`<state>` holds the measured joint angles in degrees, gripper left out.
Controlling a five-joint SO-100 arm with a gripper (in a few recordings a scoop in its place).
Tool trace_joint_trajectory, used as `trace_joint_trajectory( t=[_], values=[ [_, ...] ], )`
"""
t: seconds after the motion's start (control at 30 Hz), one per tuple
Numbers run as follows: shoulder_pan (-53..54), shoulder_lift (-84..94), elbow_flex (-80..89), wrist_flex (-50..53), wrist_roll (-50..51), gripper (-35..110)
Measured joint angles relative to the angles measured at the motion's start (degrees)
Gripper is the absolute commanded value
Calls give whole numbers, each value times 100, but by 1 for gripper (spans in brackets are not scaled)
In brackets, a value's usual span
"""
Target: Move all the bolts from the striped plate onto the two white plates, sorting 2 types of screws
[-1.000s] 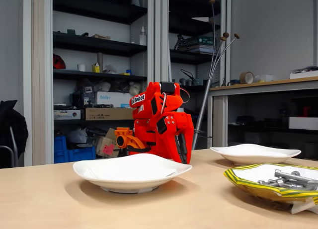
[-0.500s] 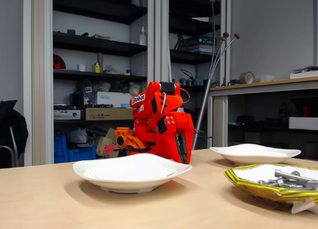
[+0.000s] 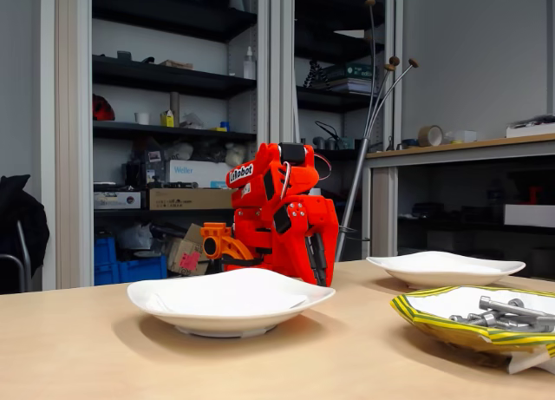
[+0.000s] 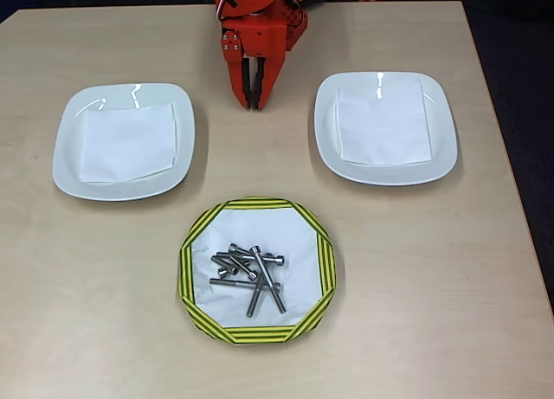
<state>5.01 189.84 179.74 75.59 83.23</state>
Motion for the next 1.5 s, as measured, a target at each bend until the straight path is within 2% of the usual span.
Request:
trace_joint_trajectory(
  t=[1.03, 1.23, 1.37, 1.5],
  values=[
    [0, 0, 0, 0, -9, 0],
    [-18, 0, -53, -44, -527, 0],
    [343, -817, -976, 167, -598, 0],
    [729, -3032, -3076, 475, -1301, 0]
  ],
)
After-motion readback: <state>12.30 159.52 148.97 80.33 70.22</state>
